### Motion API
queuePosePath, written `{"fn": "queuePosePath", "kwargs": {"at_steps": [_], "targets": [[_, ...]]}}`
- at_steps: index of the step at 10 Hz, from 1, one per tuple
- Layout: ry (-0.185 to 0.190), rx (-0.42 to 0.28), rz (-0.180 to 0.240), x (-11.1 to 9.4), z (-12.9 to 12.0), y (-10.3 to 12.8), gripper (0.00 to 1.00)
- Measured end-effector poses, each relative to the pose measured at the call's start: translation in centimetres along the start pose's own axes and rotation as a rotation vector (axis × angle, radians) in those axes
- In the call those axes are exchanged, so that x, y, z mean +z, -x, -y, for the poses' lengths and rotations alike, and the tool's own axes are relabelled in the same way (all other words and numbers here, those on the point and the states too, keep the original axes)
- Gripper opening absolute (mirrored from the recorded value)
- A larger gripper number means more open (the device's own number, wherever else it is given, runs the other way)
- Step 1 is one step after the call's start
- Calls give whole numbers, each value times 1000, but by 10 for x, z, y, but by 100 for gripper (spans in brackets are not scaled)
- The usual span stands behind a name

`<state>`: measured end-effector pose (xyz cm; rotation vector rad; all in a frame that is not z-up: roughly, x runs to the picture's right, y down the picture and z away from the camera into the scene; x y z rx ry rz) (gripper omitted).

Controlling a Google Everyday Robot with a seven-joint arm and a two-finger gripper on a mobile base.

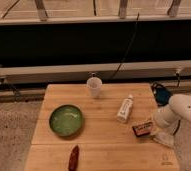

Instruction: Place the eraser on the white sponge

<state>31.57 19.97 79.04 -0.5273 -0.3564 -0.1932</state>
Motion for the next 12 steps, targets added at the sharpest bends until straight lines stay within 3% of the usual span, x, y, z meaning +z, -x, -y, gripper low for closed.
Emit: {"fn": "queuePosePath", "kwargs": {"at_steps": [3, 12], "targets": [[2, 1, 5, 0, 0, 0, 21], [1, 2, 20, 0, 1, 1, 20]]}}
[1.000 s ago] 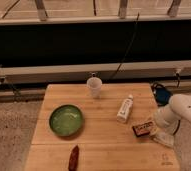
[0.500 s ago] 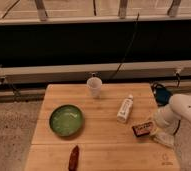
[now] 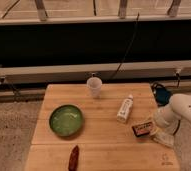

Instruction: Place the eraser on the white sponge

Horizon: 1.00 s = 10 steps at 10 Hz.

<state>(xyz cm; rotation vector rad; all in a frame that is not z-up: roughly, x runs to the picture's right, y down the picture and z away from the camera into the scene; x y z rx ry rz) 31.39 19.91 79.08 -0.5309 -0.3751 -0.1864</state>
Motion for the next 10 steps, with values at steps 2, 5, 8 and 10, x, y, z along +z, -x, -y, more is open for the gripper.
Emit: {"fn": "queuePosePath", "kwargs": {"at_steps": [2, 5, 8, 10], "targets": [[2, 2, 4, 0, 0, 0, 20], [4, 2, 9, 0, 0, 0, 20], [1, 4, 13, 0, 1, 0, 20], [2, 5, 15, 0, 1, 0, 15]]}}
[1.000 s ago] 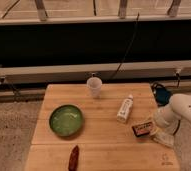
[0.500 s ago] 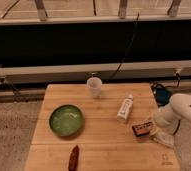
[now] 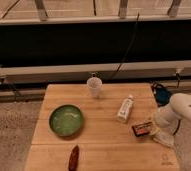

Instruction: Place the eraser on the white sponge

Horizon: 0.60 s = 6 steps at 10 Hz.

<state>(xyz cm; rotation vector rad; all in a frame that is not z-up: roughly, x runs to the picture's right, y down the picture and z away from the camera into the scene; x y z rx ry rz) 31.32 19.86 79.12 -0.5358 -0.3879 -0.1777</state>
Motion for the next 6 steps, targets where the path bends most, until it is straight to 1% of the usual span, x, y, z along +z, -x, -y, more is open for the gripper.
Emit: {"fn": "queuePosePath", "kwargs": {"at_steps": [1, 2, 4, 5, 6], "targets": [[2, -4, -4, 0, 0, 0, 6], [13, -17, -30, -4, 0, 1, 1], [19, -24, -74, -13, 1, -1, 0], [24, -26, -105, -22, 0, -5, 0], [30, -25, -124, -28, -2, -9, 0]]}}
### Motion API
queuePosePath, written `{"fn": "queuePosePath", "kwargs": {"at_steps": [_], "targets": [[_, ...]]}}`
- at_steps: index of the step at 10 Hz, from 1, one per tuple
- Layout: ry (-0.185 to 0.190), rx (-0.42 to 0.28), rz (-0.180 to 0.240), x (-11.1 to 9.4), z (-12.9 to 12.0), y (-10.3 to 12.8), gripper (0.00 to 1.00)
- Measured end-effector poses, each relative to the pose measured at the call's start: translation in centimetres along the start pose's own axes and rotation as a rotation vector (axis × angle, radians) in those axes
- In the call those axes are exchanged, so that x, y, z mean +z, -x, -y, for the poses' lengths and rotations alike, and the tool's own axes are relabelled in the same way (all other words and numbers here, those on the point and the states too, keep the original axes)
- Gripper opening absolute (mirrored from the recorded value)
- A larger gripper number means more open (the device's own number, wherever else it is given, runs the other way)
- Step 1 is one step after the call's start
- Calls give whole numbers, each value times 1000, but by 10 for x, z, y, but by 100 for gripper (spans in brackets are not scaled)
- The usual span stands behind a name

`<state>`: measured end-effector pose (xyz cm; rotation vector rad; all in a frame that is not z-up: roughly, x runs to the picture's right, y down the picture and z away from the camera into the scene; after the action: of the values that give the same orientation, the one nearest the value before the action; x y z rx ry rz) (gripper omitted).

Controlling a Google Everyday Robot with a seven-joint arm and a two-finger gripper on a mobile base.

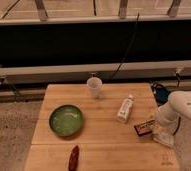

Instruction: Place the eraser on the white sponge

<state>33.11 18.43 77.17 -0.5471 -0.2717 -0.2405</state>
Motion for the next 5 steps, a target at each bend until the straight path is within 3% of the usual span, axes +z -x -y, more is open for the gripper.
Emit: {"fn": "queuePosePath", "kwargs": {"at_steps": [1, 2, 5], "targets": [[13, 4, -18, -6, -5, -6, 1], [26, 19, -36, -8, -9, -13, 8], [56, 67, -79, -10, -23, -29, 36]]}}
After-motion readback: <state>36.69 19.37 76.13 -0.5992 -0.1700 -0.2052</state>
